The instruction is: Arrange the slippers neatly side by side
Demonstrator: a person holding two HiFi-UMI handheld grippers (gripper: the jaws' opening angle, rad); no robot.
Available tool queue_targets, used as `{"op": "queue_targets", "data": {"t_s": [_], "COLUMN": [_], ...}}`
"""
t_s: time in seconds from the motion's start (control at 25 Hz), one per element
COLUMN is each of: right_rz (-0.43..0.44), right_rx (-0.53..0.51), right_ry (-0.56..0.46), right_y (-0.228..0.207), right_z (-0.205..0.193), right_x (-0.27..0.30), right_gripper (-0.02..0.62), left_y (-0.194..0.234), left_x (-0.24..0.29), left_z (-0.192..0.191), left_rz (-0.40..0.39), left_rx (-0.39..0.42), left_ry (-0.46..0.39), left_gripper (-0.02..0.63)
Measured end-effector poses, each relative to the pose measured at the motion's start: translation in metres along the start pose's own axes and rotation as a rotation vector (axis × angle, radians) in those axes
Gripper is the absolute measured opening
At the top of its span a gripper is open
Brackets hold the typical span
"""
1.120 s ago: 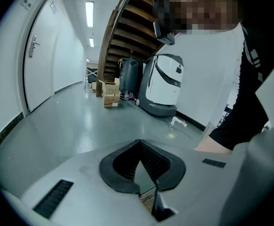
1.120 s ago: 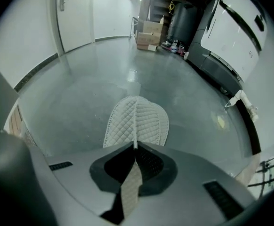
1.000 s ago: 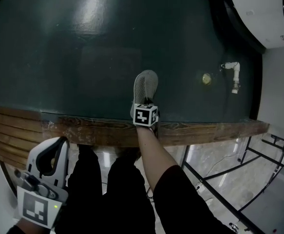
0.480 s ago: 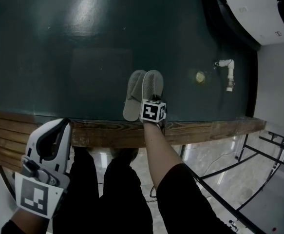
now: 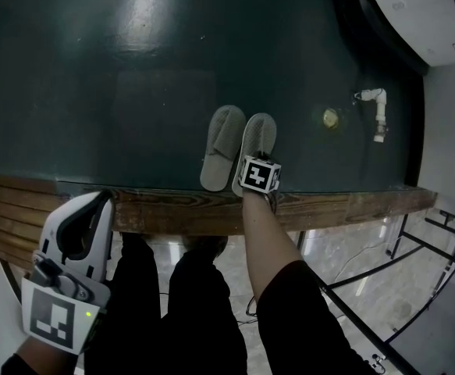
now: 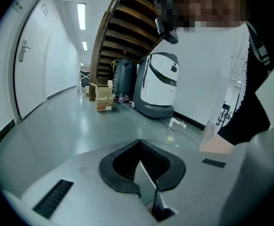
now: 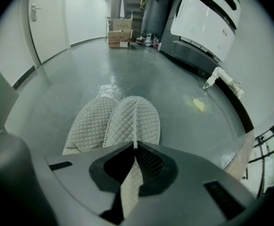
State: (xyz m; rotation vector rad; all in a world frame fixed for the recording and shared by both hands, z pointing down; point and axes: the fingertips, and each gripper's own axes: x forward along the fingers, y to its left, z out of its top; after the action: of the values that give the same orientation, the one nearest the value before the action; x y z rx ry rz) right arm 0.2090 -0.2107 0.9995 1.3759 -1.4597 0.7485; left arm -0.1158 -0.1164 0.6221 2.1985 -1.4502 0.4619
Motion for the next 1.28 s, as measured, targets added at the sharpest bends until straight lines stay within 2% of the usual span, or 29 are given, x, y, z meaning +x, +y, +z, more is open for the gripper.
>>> {"op": "queue_targets", "data": {"t_s": [0.12,0.16,0.28,0.44,0.72,0.92,1.12,1.28], "right_rz": [0.039,0.043,0.071,0.164,0.242,0.34,0.362,0.383], "right_rx": [0.022,0.031,0.056,0.086,0.107,0.06,-0.051,-0.027], "right_ry": [0.019,0.025,-0.013,-0.064,-0.08,-0.179,-0.275,-0.361], "right_y": [0.001,-0.001,-0.007,-0.007,-0.013,0.002,0.023,0.033], "right_z": [-0.007,-0.01,-0.007,-0.024,-0.079,-0.045,-0.005,0.02], "right_x": [0.006,0.005,-0.009,-0.062,-0.225,-0.352,-0.45,-0.531], "right_gripper": [0.023,0.087,0.184,0.187,0.187,0.187,0.187,0.186], "left_y": [-0.01,-0.014,-0.03,-0.057,-0.103,-0.132,-0.146,-0.157], "left_x": [0.005,0.006,0.008,0.002,-0.031,-0.063,-0.106,-0.148], "left_z": [-0.003,-0.003,0.002,0.023,0.09,0.142,0.161,0.184], "left_rz": [-0.007,-0.01,-0.034,-0.078,-0.142,-0.181,-0.231,-0.249], "left_rx": [0.002,0.001,0.005,0.025,0.101,0.141,0.171,0.186], "left_ry": [0.014,0.018,0.019,0.007,-0.051,-0.081,-0.076,-0.096], "left_gripper": [0.0,0.001,0.0,0.0,0.0,0.001,0.0,0.001]}}
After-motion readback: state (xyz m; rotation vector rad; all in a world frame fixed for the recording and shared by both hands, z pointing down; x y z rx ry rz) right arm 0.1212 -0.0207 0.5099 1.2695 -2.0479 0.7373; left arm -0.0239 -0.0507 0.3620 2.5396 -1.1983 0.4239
